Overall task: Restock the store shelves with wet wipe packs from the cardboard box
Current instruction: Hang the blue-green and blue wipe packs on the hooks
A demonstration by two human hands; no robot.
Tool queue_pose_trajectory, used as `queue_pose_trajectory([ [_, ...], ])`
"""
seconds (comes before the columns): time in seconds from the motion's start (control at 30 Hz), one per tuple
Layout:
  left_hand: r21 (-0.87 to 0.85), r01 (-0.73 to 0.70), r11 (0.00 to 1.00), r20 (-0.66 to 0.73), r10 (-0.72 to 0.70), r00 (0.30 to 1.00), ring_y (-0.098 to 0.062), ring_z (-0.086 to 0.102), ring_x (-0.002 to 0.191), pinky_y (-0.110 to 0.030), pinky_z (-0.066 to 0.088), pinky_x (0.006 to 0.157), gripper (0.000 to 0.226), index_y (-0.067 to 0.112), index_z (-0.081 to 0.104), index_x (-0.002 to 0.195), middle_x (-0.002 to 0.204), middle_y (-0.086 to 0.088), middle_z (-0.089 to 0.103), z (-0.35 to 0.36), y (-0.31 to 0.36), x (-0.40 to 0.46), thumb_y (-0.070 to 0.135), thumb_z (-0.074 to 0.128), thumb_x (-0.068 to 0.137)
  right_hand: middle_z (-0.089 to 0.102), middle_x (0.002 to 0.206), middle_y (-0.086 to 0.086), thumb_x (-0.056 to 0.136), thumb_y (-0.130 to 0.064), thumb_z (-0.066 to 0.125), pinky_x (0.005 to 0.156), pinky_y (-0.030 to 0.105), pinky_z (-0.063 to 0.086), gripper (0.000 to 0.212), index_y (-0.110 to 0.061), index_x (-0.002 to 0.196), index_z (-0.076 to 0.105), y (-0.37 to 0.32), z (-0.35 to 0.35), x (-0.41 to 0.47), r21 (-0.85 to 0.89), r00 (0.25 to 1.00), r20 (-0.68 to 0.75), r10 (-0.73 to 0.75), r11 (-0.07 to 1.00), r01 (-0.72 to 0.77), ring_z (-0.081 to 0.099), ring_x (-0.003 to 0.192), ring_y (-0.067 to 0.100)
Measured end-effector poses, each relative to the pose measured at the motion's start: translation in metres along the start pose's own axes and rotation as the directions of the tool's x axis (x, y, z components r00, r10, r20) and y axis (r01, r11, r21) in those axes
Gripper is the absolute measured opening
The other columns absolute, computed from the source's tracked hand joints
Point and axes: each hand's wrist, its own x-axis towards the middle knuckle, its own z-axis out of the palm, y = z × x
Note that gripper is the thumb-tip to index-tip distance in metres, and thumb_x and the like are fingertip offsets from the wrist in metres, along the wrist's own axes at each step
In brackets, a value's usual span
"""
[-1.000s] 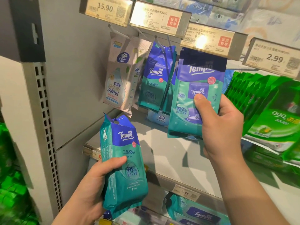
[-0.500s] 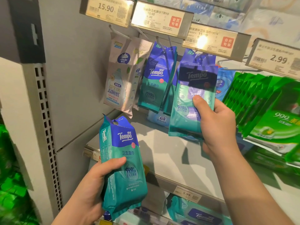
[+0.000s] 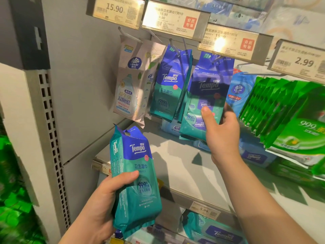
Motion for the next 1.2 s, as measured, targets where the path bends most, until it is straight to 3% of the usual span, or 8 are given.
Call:
queue_pose_trajectory([
  [0.2,0.005,0.012,1.0,0.001,-0.012,1.0,-0.043,0.074,0.088,-0.053,0.06,0.082,0.057,0.005,0.08,0.099,0.113,-0.028,0.072,0.0,-0.003,0.001,0.016,0.085,0.043,0.074,0.116,-0.006,0.092,-0.026,0.073,0.1,0.045,0.055,0.036,-0.026,0.125,0.061,0.009,0.006,0.002,0.034,1.0,0.019,0.013,0.999,-0.013,0.071,0.106,0.009],
  [0.37,-0.027,0.027,0.999,0.052,-0.026,0.998,-0.044,0.074,0.088,-0.055,0.062,0.074,0.083,0.002,0.079,0.103,0.112,-0.03,0.071,0.002,-0.004,0.002,0.015,0.099,0.024,0.076,0.107,-0.008,0.08,-0.05,0.073,0.094,0.047,0.058,0.05,-0.024,0.12,0.062,0.016,0.001,-0.006,-0.026,0.996,0.042,0.082,0.996,-0.081,0.072,0.098,0.006],
  [0.5,-0.02,0.035,0.999,0.109,-0.033,0.994,-0.05,0.069,0.102,-0.061,0.056,0.088,0.091,0.001,0.072,0.119,0.122,-0.035,0.066,0.004,-0.004,0.005,0.016,0.098,0.032,0.071,0.115,-0.003,0.077,-0.058,0.068,0.091,0.048,0.058,0.055,-0.029,0.123,0.06,0.023,-0.004,-0.016,-0.101,0.99,0.058,0.13,0.987,-0.123,0.071,0.099,0.015],
  [0.7,-0.001,-0.028,1.0,0.137,0.028,0.99,-0.046,0.07,0.101,-0.062,0.058,0.087,0.09,0.0,0.074,0.114,0.122,-0.033,0.066,0.01,0.004,0.011,0.019,0.098,0.028,0.05,0.119,-0.007,0.095,-0.031,0.067,0.084,0.011,0.045,0.035,-0.03,0.126,0.053,0.019,-0.01,-0.055,-0.278,0.997,-0.03,-0.078,0.958,0.066,0.055,0.114,0.015],
  [0.83,0.0,-0.101,0.995,0.191,0.099,0.977,-0.037,0.075,0.082,-0.047,0.063,0.067,0.082,0.005,0.081,0.098,0.103,-0.023,0.075,0.016,0.01,0.019,0.02,0.098,0.019,0.064,0.087,-0.008,0.094,-0.036,0.067,0.076,0.025,0.05,0.01,-0.031,0.102,0.064,0.001,-0.004,-0.078,-0.165,0.973,0.225,0.05,0.986,-0.012,0.062,0.085,0.012],
  [0.93,-0.042,-0.121,0.992,0.256,0.127,0.958,-0.04,0.074,0.092,-0.052,0.061,0.077,0.082,0.003,0.077,0.109,0.112,-0.026,0.073,0.026,0.016,0.025,0.018,0.095,0.03,0.07,0.078,-0.009,0.095,-0.049,0.06,0.076,0.044,0.058,0.022,-0.028,0.093,0.066,-0.013,0.003,-0.083,-0.264,0.85,0.452,0.27,0.951,-0.162,0.065,0.072,0.012],
  [1.1,0.01,-0.134,0.991,0.353,0.122,0.928,-0.037,0.074,0.083,-0.054,0.061,0.074,0.072,0.006,0.079,0.104,0.104,-0.022,0.075,0.039,0.024,0.033,0.022,0.089,0.035,0.079,0.101,-0.001,0.096,-0.061,0.055,0.07,0.039,0.061,0.041,-0.026,0.113,0.067,-0.026,0.01,-0.096,-0.141,0.602,0.663,0.445,0.864,-0.484,0.074,0.087,0.018],
  [1.2,0.033,-0.157,0.987,0.344,0.136,0.929,-0.035,0.074,0.089,-0.05,0.061,0.082,0.08,0.004,0.076,0.111,0.11,-0.023,0.074,0.041,0.031,0.04,0.023,0.091,0.035,0.079,0.108,0.0,0.093,-0.051,0.065,0.089,0.042,0.06,0.042,-0.018,0.118,0.068,-0.028,0.012,-0.097,-0.012,0.689,0.641,0.337,0.902,-0.431,0.075,0.1,0.019],
])
